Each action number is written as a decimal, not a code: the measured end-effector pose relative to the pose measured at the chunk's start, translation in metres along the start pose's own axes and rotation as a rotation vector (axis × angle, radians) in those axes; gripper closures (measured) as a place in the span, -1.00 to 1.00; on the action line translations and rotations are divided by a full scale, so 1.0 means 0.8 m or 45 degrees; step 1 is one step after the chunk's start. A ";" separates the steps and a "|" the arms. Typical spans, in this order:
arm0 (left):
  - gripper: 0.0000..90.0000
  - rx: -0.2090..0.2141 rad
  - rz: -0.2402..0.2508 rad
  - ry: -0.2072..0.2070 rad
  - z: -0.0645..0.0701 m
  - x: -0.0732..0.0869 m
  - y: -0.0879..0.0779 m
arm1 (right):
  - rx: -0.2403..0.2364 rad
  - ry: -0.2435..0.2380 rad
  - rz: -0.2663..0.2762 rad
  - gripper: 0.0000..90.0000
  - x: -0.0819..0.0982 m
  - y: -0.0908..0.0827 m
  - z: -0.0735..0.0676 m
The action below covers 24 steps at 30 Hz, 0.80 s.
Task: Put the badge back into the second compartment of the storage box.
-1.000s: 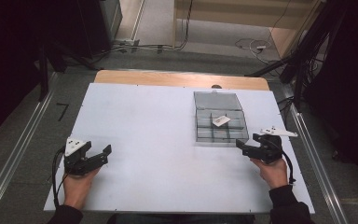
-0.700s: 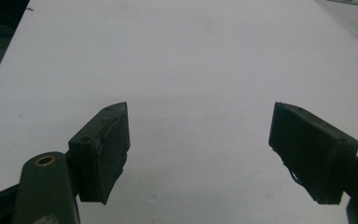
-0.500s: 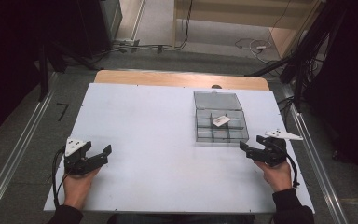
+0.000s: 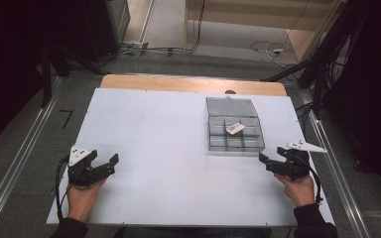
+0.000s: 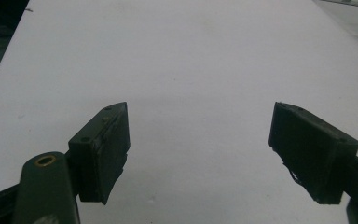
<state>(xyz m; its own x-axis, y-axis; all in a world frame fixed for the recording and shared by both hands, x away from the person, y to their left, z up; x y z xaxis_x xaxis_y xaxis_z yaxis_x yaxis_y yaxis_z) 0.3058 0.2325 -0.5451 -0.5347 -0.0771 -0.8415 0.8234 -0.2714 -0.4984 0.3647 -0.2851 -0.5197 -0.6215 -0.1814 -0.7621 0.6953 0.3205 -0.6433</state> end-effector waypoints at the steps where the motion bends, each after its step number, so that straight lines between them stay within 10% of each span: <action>1: -0.55 0.000 0.000 0.000 0.000 0.000 0.000 | 0.001 0.000 0.001 -0.60 0.001 -0.001 0.001; 24: -0.55 0.000 -0.003 0.003 0.000 0.000 0.000 | 0.027 0.008 -0.003 -0.60 0.014 -0.013 0.013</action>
Point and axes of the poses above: each handheld gripper's, and its own axes: y roughly forward along the jaws, x roughly out of its underside, z roughly to its right, the point moved 9 cm from there along y, roughly forward along the jaws, and after that the axes turned 4 degrees about x, right-handed, at the moved point
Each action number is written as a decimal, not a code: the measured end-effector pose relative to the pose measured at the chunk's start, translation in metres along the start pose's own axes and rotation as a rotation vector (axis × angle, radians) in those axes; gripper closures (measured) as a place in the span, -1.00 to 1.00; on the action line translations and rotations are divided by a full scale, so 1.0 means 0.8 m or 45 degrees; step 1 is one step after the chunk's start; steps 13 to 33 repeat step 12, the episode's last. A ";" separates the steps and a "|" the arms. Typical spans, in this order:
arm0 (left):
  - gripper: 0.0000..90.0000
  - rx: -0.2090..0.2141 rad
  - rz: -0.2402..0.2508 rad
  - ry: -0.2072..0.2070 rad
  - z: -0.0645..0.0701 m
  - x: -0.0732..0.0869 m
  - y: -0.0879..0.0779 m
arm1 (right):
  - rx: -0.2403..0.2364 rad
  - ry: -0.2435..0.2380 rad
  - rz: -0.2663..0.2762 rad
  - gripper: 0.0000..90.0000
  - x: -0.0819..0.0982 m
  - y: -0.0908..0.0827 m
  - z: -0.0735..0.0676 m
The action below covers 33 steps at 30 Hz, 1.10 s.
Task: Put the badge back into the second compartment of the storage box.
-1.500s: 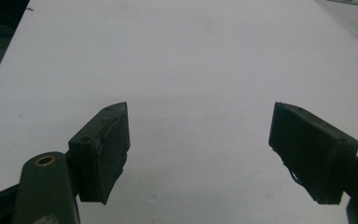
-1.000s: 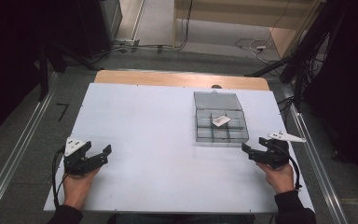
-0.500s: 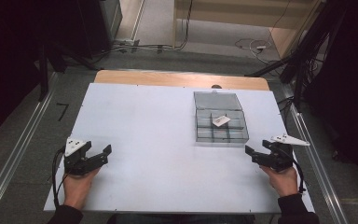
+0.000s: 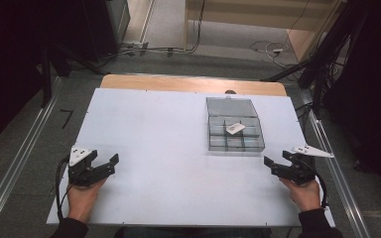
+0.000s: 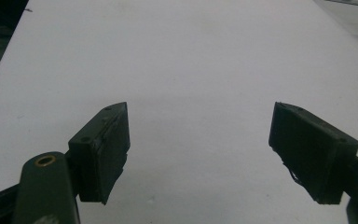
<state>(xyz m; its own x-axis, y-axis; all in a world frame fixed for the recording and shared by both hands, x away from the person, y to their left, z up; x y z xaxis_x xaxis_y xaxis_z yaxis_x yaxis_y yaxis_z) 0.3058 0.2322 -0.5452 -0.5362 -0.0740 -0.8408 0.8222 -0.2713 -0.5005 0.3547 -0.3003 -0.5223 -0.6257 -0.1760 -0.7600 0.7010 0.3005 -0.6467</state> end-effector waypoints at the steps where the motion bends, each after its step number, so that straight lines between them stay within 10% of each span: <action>1: -0.55 0.000 0.001 0.000 0.000 0.000 0.000 | 0.001 0.003 0.001 -0.60 0.000 0.000 0.001; 33: -0.55 -0.004 -0.002 0.004 0.000 0.000 0.000 | 0.020 0.027 -0.003 -0.63 0.014 -0.015 0.019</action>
Point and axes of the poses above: each handheld gripper's, and its own axes: y roughly forward along the jaws, x roughly out of its underside, z roughly to its right, the point moved 9 cm from there along y, roughly forward along the jaws, and after that the axes turned 4 degrees about x, right-handed, at the moved point
